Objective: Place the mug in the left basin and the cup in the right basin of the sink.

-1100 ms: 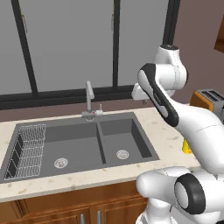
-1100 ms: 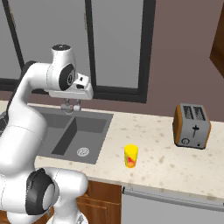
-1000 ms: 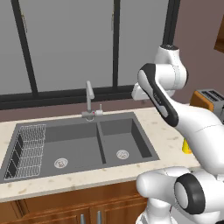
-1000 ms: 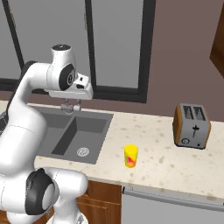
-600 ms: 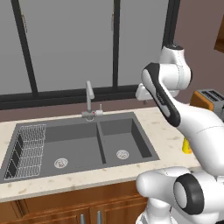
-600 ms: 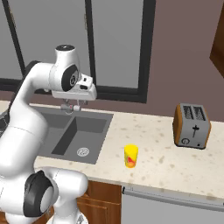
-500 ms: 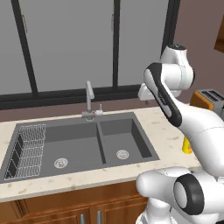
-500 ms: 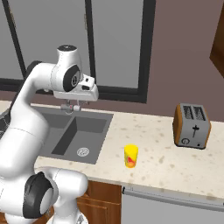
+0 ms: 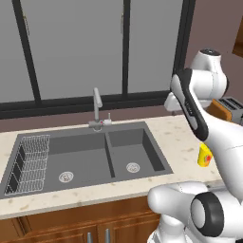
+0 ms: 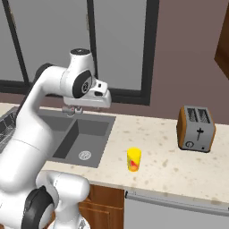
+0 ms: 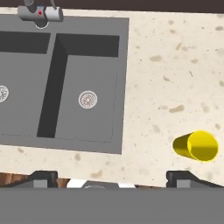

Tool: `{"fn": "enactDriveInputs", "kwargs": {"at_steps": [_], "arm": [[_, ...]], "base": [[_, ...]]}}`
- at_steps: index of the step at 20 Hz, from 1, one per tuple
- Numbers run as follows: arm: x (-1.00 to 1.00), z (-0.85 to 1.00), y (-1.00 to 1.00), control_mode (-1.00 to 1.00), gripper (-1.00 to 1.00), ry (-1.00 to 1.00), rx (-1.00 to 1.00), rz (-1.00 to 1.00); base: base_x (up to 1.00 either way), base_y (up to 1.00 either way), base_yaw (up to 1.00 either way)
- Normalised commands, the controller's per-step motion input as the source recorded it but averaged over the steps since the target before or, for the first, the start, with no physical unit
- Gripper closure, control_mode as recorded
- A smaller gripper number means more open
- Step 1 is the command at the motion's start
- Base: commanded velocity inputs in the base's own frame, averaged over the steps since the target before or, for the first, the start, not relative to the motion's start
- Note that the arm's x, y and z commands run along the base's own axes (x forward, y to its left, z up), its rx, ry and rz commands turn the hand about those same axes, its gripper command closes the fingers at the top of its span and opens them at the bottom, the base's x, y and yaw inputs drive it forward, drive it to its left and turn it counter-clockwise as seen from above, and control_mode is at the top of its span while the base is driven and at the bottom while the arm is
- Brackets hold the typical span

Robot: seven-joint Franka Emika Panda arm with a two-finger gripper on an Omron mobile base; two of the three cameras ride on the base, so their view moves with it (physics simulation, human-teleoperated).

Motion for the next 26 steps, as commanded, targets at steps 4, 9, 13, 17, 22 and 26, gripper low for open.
{"fn": "enactDriveInputs", "kwargs": {"at_steps": [4, 9, 13, 17, 22, 26], "arm": [[-0.26, 0.0, -0.52, -1.0, -1.0, 0.01, 0.0, 0.0], [-0.22, 0.0, -0.44, -1.0, -1.0, 0.06, 0.0, 0.0], [-0.08, 0.0, -0.26, -1.0, -1.0, 0.15, 0.0, -0.03], [-0.03, 0.0, -0.24, -1.0, -1.0, 0.2, 0.0, -0.03], [0.0, -0.05, -0.29, -1.0, -1.0, 0.16, 0.0, -0.02], [0.0, -0.29, -0.2, -1.0, -1.0, 0.06, 0.0, -0.01]], "base": [[0.0, 0.0, 0.0], [0.0, 0.0, 0.0], [0.0, 0.0, 0.0], [0.0, 0.0, 0.0], [0.0, 0.0, 0.0], [0.0, 0.0, 0.0]]}}
